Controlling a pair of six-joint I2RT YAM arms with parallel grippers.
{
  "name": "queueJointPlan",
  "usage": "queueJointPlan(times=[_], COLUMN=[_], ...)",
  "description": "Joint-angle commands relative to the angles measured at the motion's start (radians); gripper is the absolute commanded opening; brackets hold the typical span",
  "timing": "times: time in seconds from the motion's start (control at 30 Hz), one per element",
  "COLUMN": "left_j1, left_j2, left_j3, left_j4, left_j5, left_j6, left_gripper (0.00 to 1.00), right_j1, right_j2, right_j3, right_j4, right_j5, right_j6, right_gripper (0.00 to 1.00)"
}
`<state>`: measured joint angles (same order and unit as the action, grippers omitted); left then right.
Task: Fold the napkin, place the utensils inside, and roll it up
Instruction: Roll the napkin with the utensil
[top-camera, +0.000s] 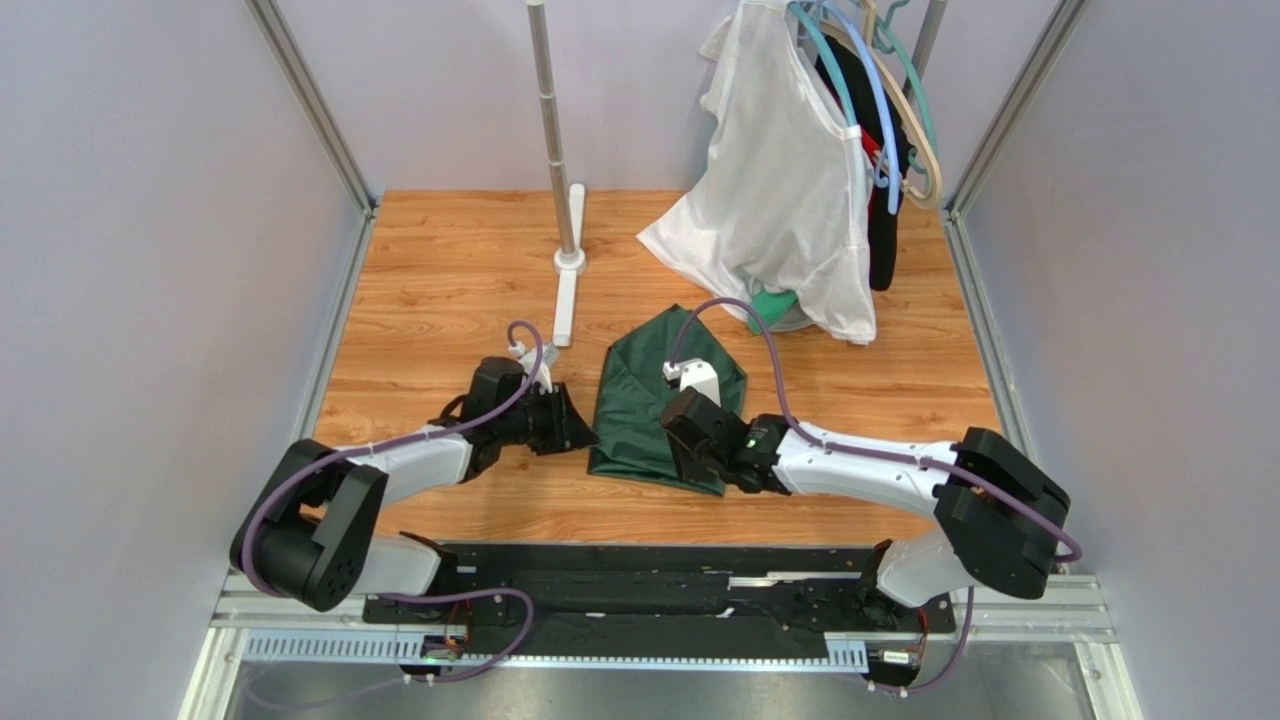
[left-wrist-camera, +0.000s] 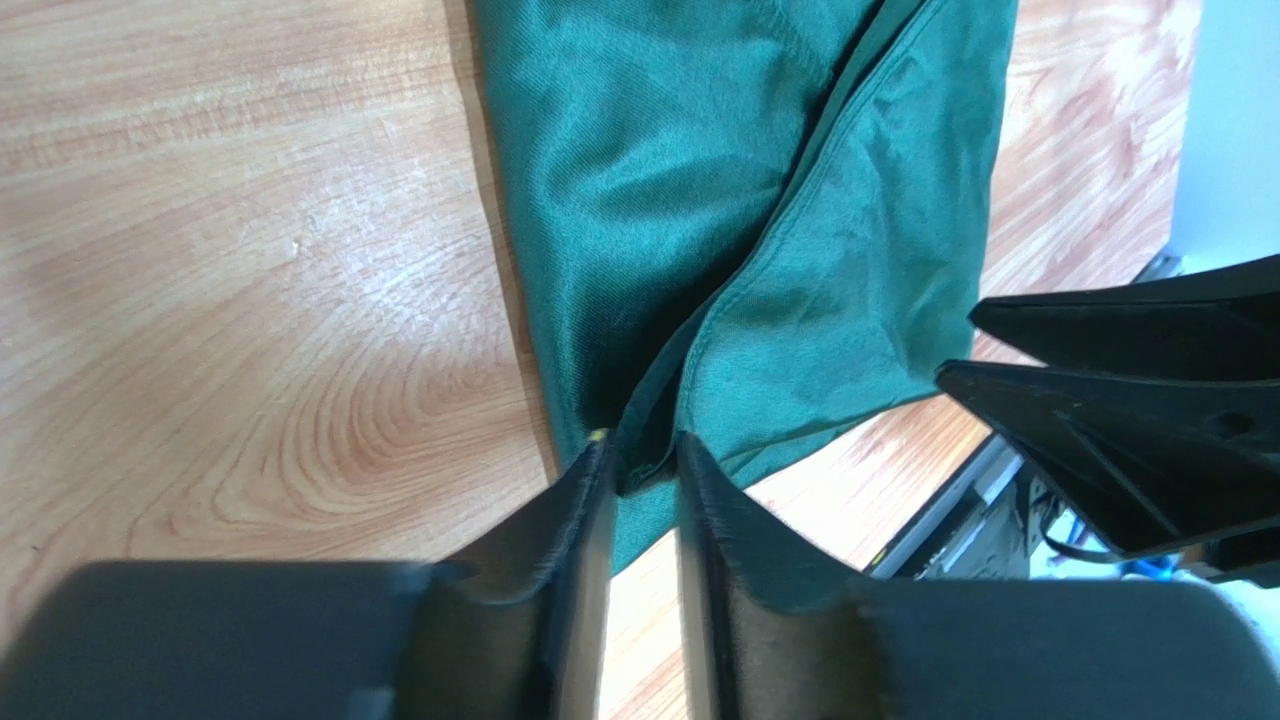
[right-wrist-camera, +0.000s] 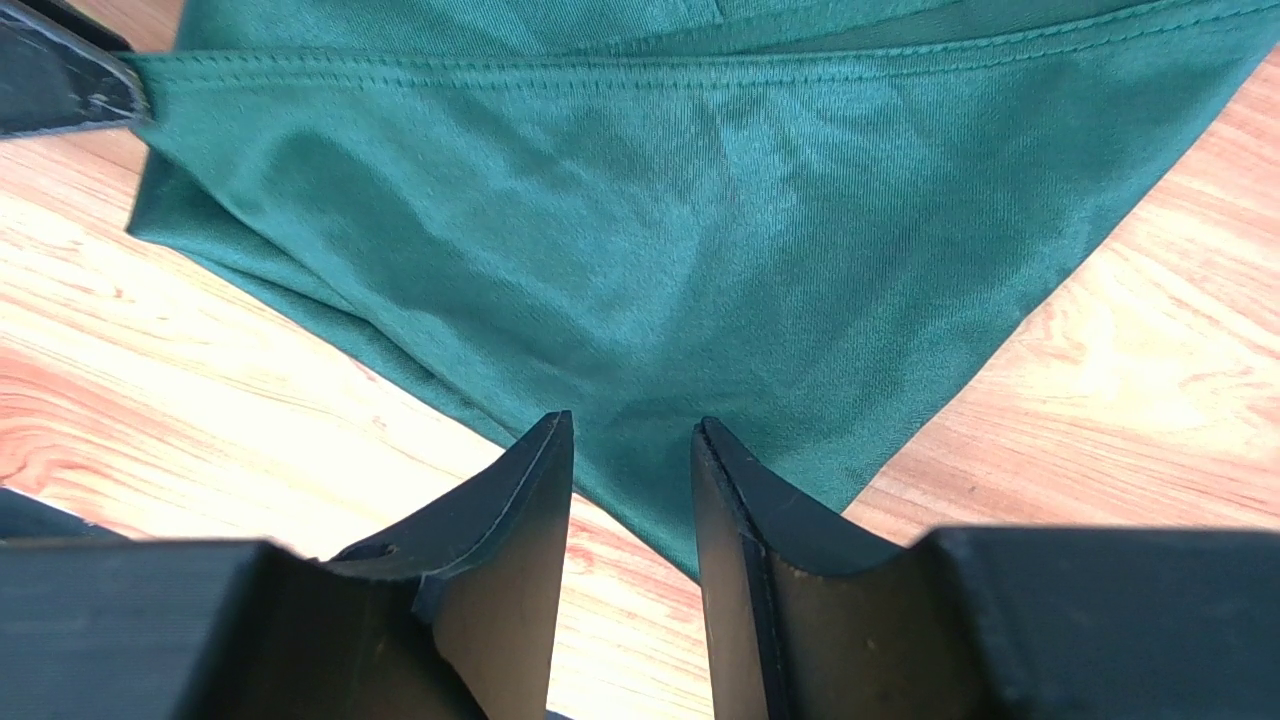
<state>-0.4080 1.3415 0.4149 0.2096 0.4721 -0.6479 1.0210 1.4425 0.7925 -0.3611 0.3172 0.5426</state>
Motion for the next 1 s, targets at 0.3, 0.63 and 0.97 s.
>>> queueJointPlan(times=[0.3, 0.63, 0.97], left_j1=[-0.048, -0.048, -0.048], left_j2=[-0.137, -0.082, -0.163], left_j3=[-0.08, -0.041, -0.059], left_j4=[0.01, -0.068, -0.127], left_j5=[-0.055, -0.088, -0.121], left_j6=[-0.05, -0.004, -0.021], left_gripper=[0.0, 0.4, 0.67], right_j1=[0.014, 0.031, 0.033], right_j2=[-0.096, -0.091, -0.134], right_j3=[-0.042, -0.042, -0.049], right_j4=[0.004, 0.02, 0.022], right_j5=[0.048, 0.039, 0.036], right_j6=[0.039, 0.031, 0.008], right_gripper=[0.39, 0.39, 0.4])
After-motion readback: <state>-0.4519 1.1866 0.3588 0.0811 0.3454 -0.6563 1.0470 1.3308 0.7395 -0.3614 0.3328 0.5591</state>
